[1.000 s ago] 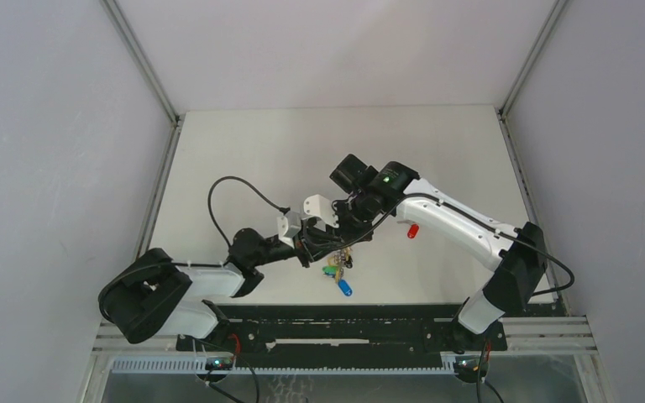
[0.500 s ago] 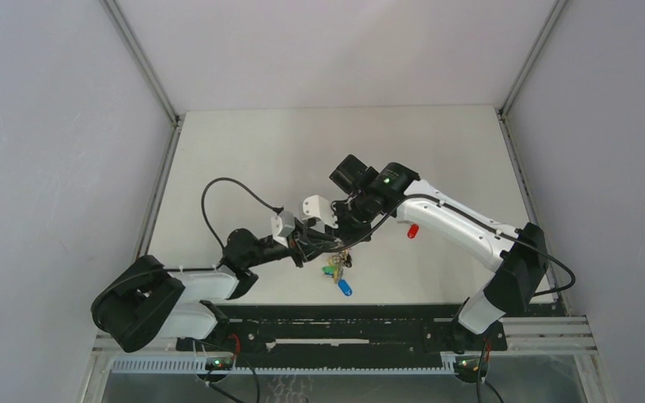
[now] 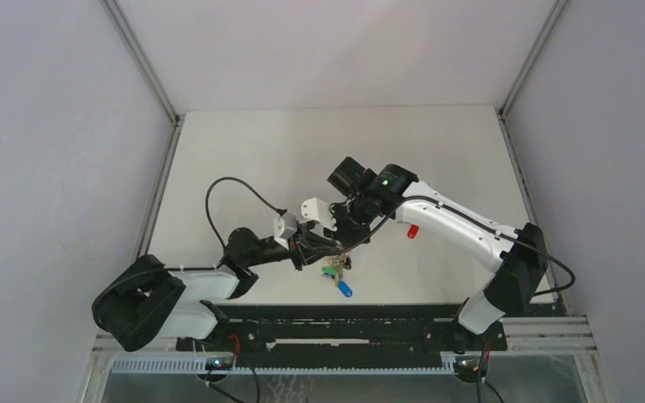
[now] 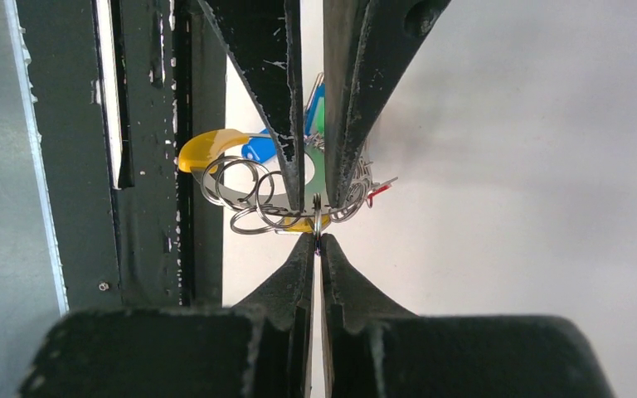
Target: Put the keys on the keyring
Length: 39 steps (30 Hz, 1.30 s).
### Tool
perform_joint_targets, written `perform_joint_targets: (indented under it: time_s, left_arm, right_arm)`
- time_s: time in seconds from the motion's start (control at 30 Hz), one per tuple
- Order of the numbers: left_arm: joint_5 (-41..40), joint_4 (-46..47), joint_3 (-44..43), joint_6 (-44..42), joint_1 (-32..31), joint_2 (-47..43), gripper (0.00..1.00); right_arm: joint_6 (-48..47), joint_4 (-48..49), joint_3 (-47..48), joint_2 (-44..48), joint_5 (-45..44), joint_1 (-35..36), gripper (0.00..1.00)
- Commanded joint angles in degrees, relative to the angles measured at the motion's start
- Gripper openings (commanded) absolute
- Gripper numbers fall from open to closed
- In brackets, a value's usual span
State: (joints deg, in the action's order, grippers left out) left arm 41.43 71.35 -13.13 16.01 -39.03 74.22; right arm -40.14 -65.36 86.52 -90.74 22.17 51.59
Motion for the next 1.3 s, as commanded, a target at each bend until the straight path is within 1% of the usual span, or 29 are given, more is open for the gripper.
perform_joint_targets:
  time_s: [0.0, 0.37, 0.47, 0.57, 0.63, 0.73, 0.83, 0.93, 1.03, 1.17, 1.27]
  left_arm:
    - [1.61, 1.07, -3.32, 0.95, 0.18, 0.23, 0.2]
    - [0.92, -0.19, -4.34, 0.87, 0.09, 0.64, 0.19]
    - [1.11, -1.0, -4.49, 0.57, 0.09, 0.67, 0.14]
    - [0.3, -1.19, -4.2, 0.02, 0.09, 0.14, 0.02]
    - [-0.72, -1.12, -3.57, -0.48, 0.09, -0.76, 0.0]
    - [-2.43, 0.36, -2.26, -0.64, 0.09, -2.28, 0.0]
    - [-4.63, 4.29, -0.75, 0.03, 0.13, -2.51, 0.0]
    - [-5.68, 7.99, 0.08, 1.49, 0.18, -1.73, 0.0]
    - [-5.72, 8.52, -0.21, 2.33, 0.18, -1.24, 0.0]
    - [-5.78, 8.59, -0.47, 2.45, 0.18, -1.3, 0.0]
    - [-5.54, 8.54, -0.67, 2.7, 0.18, -1.33, 0.0]
  right_arm:
    - [-0.63, 1.03, 1.19, 1.87, 1.12, 0.86, 0.0]
    - [-0.57, 0.59, 1.97, 0.79, 0.22, 2.12, 0.0]
    - [-0.75, 0.51, 2.4, 0.53, 0.15, 2.43, 0.0]
    - [-0.67, 1.1, 2.32, 1.23, 0.09, 2.42, 0.0]
    - [-0.45, 1.91, 1.62, 2.23, -0.31, 2.1, 0.0]
    - [0.3, 4.24, -0.89, 5.08, 0.46, 0.74, 0.07]
    - [1.42, 8.07, -4.35, 9.21, 3.05, -1.5, 0.14]
    - [2.24, 12.05, -7.84, 13.16, 6.36, -3.95, 0.17]
    - [2.76, 15.33, -11.54, 16.34, 11.26, -7.19, 0.19]
    - [3.56, 20.67, -16.45, 19.38, 20.08, -11.87, 0.19]
    - [4.41, 25.07, -20.06, 19.97, 24.76, -15.14, 0.2]
